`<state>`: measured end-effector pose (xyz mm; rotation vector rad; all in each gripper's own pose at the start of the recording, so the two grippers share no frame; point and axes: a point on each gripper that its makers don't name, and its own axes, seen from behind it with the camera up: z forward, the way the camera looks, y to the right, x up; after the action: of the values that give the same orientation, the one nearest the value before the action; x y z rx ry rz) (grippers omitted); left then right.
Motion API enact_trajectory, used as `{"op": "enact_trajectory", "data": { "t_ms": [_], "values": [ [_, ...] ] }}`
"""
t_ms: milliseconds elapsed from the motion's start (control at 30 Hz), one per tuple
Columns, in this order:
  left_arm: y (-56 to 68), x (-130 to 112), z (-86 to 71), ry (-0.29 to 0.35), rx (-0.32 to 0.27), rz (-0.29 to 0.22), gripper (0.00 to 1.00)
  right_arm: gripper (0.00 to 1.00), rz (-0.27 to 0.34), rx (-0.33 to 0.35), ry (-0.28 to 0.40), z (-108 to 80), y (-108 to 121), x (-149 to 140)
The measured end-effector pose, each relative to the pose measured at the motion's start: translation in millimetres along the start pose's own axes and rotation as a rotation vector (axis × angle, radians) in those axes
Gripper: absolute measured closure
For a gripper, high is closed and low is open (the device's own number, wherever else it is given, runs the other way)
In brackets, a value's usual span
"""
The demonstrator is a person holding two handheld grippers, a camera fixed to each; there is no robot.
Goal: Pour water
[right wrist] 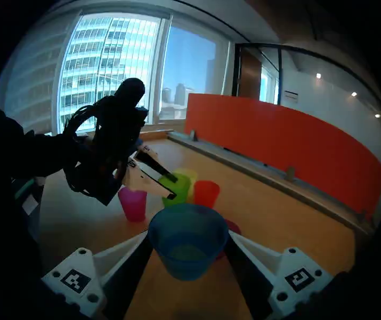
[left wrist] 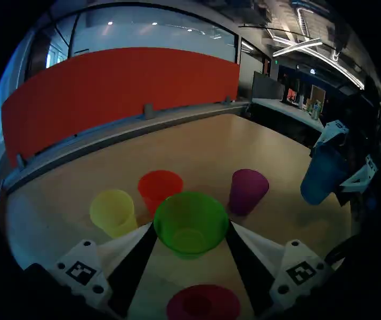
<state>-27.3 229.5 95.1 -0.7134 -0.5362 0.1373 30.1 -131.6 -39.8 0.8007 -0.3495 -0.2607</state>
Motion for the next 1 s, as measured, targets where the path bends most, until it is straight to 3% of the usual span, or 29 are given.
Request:
{"op": "enact_trajectory", "data": {
  "t_ms": [333,1000],
  "values": [
    [-2.4,19.7,-28.3,0.088,0.028,0.038,0.12,0.09,-0.002,-0.001,0.016,-1.6,-5.0,10.3],
    [-1.6,66.5,-82.6,0.286,0.047,0.047,0.12,0.09,0.021,0.000,0.059,-0.7,-7.2,26.6]
  ]
}}
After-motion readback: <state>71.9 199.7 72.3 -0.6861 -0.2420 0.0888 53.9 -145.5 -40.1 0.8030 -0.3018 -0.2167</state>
